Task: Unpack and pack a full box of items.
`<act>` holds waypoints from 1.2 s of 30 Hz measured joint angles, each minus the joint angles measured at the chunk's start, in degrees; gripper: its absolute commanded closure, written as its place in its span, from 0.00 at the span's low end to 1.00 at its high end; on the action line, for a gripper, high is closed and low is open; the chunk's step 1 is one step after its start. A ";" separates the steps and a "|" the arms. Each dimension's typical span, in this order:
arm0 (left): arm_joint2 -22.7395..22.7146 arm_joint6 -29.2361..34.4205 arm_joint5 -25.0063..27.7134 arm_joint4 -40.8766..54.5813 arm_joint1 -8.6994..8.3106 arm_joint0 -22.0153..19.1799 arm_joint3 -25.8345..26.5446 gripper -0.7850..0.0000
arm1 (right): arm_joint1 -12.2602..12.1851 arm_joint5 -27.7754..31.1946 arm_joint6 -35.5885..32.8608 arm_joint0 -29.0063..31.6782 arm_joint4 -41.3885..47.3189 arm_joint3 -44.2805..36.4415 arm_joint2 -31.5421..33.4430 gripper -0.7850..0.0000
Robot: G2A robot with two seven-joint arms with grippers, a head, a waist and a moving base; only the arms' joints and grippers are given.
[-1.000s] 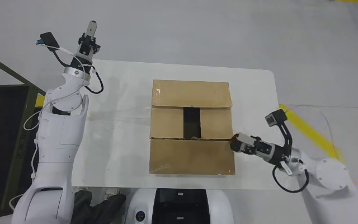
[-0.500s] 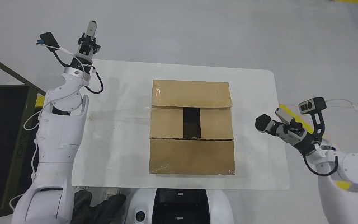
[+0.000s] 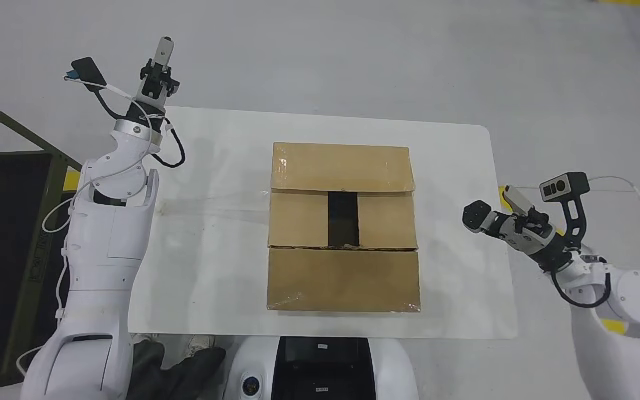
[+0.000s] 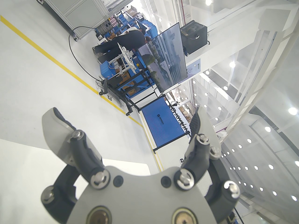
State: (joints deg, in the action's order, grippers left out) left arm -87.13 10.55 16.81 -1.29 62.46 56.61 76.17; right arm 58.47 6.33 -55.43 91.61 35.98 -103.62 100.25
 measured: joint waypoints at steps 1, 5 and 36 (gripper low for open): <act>0.00 0.00 0.00 0.00 0.00 0.00 0.00 0.00 | 0.00 0.00 0.00 0.00 0.00 0.00 0.00 0.00; 0.00 0.00 0.00 0.00 0.00 0.00 0.00 0.00 | 0.00 0.00 0.00 0.00 0.00 0.00 0.00 0.00; 0.63 37.59 6.04 18.54 -1.22 1.41 2.25 0.00 | 0.00 0.00 0.00 0.00 0.00 0.00 0.00 0.00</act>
State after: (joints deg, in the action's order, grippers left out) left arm -86.50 48.14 22.85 17.25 61.24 58.02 78.42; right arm 58.47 6.33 -55.44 91.61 35.98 -103.62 100.25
